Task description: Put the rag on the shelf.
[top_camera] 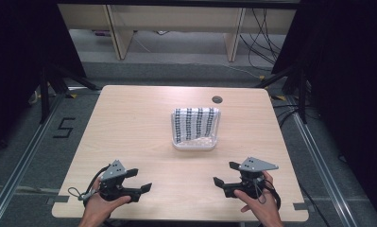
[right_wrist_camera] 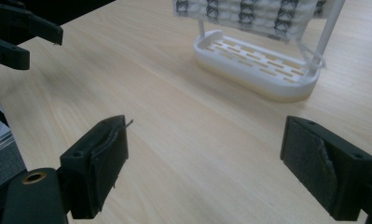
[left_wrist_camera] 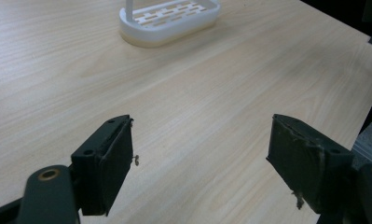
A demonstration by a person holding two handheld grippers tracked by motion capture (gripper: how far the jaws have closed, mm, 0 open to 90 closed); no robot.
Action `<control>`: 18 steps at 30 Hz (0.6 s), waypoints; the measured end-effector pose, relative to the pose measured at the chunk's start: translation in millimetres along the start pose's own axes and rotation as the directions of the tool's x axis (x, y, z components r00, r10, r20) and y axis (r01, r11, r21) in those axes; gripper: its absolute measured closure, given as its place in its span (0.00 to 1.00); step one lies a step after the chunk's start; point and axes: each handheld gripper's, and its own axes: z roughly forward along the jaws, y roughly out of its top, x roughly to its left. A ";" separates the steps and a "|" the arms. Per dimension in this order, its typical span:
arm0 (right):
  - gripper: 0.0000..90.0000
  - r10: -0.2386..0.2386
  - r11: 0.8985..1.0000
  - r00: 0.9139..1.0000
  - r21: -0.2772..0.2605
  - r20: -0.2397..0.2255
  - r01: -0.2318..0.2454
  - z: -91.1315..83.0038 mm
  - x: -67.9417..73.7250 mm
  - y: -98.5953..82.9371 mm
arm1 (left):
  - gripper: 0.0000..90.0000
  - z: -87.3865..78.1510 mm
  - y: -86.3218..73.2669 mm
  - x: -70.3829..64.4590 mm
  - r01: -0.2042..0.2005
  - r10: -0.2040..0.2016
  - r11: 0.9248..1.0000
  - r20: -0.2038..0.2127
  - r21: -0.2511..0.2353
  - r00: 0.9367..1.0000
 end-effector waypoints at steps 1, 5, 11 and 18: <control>0.18 -0.016 1.000 1.000 0.005 0.001 0.016 0.2 -0.8 -1.7 | 0.24 -0.2 -1.6 -1.1 -0.010 0.010 1.000 -0.005 0.014 1.000; 0.18 -0.031 0.999 0.999 0.037 0.009 0.030 -0.5 1.7 -10.1 | 0.24 1.2 -9.2 -6.2 -0.032 0.032 0.999 0.009 0.040 0.999; 0.18 -0.051 0.996 0.999 0.077 0.015 0.050 -2.2 2.3 -21.2 | 0.24 -2.2 -14.0 -11.9 -0.035 0.035 0.998 0.010 0.058 0.999; 0.19 -0.074 0.990 0.997 0.118 0.011 0.072 -3.0 4.8 -31.3 | 0.23 -2.2 -20.6 -17.0 -0.043 0.042 0.998 0.018 0.048 0.999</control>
